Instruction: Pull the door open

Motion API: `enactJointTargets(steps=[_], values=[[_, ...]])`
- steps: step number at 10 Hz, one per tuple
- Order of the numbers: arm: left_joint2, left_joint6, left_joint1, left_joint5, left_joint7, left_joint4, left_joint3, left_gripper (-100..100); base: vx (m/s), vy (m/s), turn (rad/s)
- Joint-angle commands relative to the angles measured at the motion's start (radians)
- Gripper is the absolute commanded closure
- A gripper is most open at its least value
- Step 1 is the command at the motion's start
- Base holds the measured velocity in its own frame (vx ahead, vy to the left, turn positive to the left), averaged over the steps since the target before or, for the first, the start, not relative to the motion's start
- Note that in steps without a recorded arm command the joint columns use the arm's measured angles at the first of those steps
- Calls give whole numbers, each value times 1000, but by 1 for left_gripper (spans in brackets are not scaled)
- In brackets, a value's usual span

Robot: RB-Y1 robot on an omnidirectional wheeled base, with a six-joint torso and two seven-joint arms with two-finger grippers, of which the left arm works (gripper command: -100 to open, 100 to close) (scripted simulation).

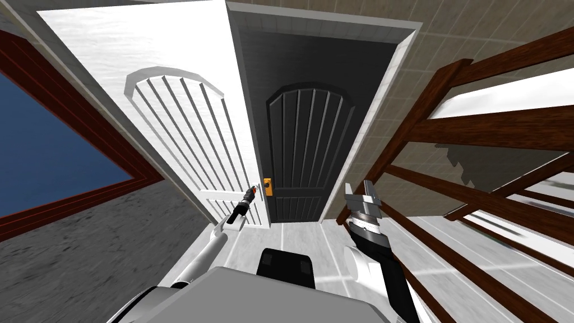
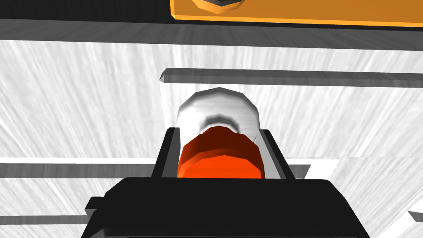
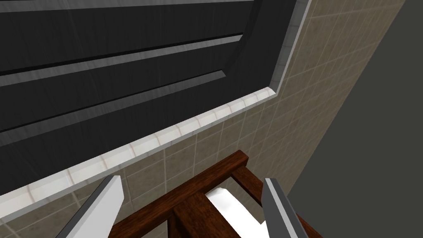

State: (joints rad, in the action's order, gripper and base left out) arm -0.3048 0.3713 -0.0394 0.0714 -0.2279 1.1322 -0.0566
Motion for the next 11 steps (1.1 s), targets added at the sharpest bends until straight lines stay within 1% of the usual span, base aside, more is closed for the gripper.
enactJointTargets(steps=[1, 5, 6, 7, 11], values=[[-12, -1, 16, 3, -3, -6, -10, 100, -117, 42, 42], [-33, 0, 38, 6, -13, -10, -15, 100, -178, 56, 49], [-45, 2, 47, 7, -22, -8, -10, 100, -170, 66, 4], [-46, 9, 37, 5, -29, -5, 7, -100, -170, 66, -74], [-61, 13, 49, 0, -60, 39, 60, -100, -180, 38, -59]])
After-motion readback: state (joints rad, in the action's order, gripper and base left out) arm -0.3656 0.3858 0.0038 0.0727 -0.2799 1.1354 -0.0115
